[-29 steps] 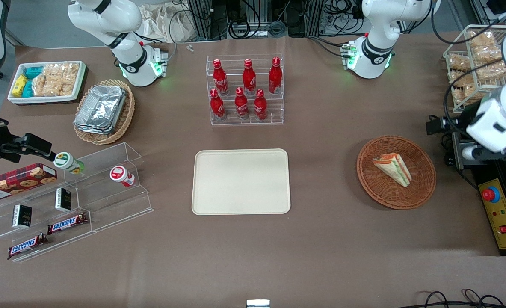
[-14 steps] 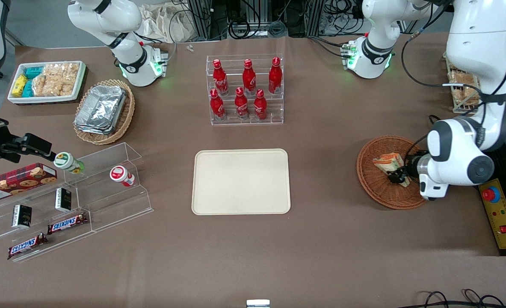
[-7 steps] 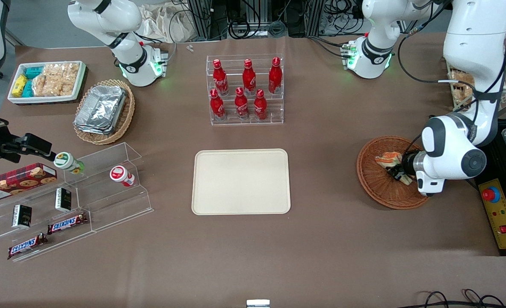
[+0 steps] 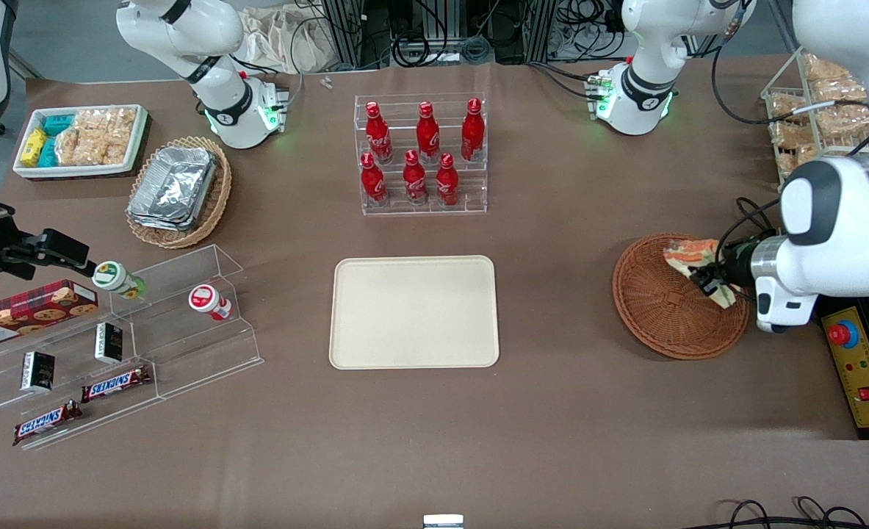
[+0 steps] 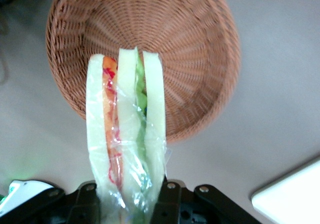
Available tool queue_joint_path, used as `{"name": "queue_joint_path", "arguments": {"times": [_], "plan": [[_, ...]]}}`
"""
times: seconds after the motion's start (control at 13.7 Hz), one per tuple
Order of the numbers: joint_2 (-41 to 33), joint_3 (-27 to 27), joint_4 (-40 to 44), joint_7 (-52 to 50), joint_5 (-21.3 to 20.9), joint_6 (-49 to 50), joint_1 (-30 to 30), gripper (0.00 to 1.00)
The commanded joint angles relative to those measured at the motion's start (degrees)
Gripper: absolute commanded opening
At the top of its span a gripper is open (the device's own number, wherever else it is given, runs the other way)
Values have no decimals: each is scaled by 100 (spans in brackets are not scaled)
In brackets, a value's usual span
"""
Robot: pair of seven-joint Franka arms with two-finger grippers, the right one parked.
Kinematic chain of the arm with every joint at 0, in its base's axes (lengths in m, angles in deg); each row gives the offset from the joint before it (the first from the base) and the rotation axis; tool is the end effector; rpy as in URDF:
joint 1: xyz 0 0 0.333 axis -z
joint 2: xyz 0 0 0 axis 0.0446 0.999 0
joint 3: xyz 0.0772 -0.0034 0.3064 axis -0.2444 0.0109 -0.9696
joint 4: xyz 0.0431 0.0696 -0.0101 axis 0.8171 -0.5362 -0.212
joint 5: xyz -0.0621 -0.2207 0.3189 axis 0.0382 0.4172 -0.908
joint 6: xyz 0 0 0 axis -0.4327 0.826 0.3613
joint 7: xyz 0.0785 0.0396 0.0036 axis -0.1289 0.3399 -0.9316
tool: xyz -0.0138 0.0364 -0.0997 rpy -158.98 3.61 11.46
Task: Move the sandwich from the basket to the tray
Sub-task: 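Lift the sandwich and carry it over the cream tray, then lower the sandwich onto the tray and open the left gripper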
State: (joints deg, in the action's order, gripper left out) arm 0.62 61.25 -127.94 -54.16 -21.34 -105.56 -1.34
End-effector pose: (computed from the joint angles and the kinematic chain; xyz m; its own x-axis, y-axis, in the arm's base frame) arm 0.5927 -0.0376 0.4088 0.7385 0.5841 -0.3368 0.5902 -0.8015 -0.0961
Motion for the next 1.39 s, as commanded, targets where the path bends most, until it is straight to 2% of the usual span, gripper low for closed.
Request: {"name": "queue_joint_path", "arguments": {"times": [0.0,0.22,0.29,0.51,0.66,0.88,1.1,1.17,1.32], "plan": [[139,616,405,-117,-3,272,106,0],[349,1556,554,-47,-125,-192,176,0],[411,1716,528,-38,-178,-411,299,2],[919,1779,545,-46,-214,-1386,1149,6],[1402,1788,589,-99,-511,-1975,1537,6],[2202,1788,791,-99,-802,-2863,1925,16],[2774,1779,1063,-126,-1039,-3489,2102,18],[2924,1779,1168,-73,-1171,-3533,2102,27],[3022,1770,1222,-3,-1723,-3534,2084,64]]}}
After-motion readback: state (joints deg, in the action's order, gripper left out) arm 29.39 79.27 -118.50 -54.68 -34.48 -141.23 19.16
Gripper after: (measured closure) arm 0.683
